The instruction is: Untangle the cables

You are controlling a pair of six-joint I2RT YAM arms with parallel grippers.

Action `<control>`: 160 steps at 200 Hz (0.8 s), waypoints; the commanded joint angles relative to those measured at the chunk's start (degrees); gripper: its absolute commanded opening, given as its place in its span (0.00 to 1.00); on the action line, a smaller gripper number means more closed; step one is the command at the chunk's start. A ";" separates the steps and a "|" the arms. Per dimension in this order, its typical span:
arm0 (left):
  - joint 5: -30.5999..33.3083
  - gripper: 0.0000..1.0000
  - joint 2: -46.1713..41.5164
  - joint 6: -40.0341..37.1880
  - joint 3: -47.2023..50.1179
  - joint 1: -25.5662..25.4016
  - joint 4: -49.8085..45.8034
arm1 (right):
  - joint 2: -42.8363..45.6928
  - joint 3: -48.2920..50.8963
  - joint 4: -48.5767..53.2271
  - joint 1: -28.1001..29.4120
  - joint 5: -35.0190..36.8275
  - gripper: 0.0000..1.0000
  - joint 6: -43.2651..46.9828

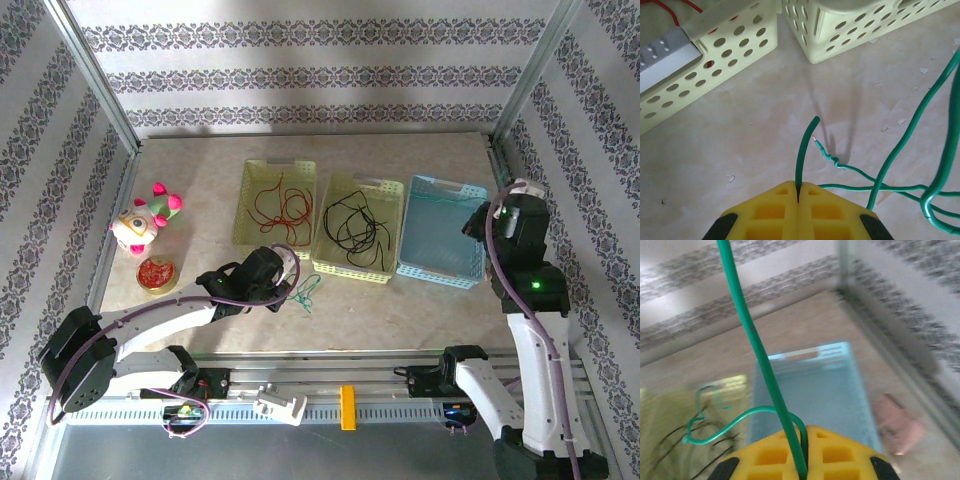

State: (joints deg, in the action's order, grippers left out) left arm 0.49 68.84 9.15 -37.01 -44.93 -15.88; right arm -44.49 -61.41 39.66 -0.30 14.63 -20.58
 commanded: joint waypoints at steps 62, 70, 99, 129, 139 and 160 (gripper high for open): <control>0.23 0.00 -2.69 -1.41 -0.08 -0.07 -0.47 | 0.42 13.37 -11.30 -3.35 17.50 0.00 0.45; 0.23 0.00 -2.72 -1.40 -0.07 -0.04 -0.38 | -0.62 14.27 -11.44 -3.52 16.30 0.00 -0.68; 0.12 0.00 -2.79 -1.59 -0.01 -0.07 -0.21 | -4.78 17.21 -11.86 -4.45 10.99 0.00 -6.58; 0.05 0.00 -2.85 -1.66 0.23 -0.07 -0.03 | -9.59 20.01 -11.54 -4.62 10.81 0.00 -12.56; -0.14 0.00 -2.96 -1.54 0.23 -0.07 -0.03 | -10.83 20.89 -11.62 -4.71 10.48 0.00 -13.80; -0.25 0.00 -3.23 -1.42 0.36 -0.07 -0.12 | -13.35 22.70 -12.12 -4.98 8.78 0.00 -15.49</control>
State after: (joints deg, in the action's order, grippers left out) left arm 0.47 67.00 8.73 -36.99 -44.93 -15.88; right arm -55.92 -40.62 28.77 -4.40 25.34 -31.31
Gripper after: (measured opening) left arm 0.042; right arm 0.058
